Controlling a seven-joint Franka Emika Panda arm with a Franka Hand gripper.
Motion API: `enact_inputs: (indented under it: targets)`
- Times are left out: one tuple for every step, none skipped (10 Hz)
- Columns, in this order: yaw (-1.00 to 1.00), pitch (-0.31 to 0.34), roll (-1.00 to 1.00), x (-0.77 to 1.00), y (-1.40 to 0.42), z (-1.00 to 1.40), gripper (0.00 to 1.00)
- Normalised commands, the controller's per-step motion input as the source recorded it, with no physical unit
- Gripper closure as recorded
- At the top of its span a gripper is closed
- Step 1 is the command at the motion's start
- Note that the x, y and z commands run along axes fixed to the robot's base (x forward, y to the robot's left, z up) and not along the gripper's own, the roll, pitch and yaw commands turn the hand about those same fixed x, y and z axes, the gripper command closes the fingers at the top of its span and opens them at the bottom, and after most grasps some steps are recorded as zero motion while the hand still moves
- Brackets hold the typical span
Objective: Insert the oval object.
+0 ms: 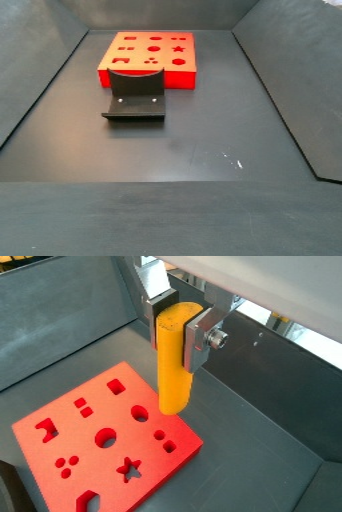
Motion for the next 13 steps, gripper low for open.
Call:
enact_inputs:
  targets:
    - [-0.7, -0.043, -0.07, 0.45, 0.0, -0.47, 1.0]
    - [-0.72, -0.047, -0.12, 0.45, 0.03, -0.4, 1.0]
    - [-0.77, -0.087, -0.12, 0.38, 0.05, -0.43, 1.0]
    - [-0.81, -0.114, -0.17, 0.32, 0.1, -0.33, 1.0]
    - [-0.85, -0.193, -0.2, 0.15, 0.02, -0.27, 1.0]
    - [-0.97, -0.134, -0.13, 0.06, 0.0, -0.31, 1.0]
    - [-1.0, -0.123, -0.09, 0.0, 0.0, -0.33, 1.0]
    - [-1.0, -0.12, -0.05, 0.0, 0.0, -0.38, 1.0]
    - [-1.0, -0.131, -0.05, 0.0, 0.0, -0.39, 1.0]
    - [-1.0, -0.166, -0.07, 0.0, 0.0, -0.37, 1.0]
    - [-1.0, -0.17, -0.07, 0.0, 0.0, -0.38, 1.0]
    - [-1.0, -0.17, -0.07, 0.0, 0.0, -0.38, 1.0]
    - [-1.0, -0.223, -0.12, 0.0, 0.0, -0.27, 1.0]
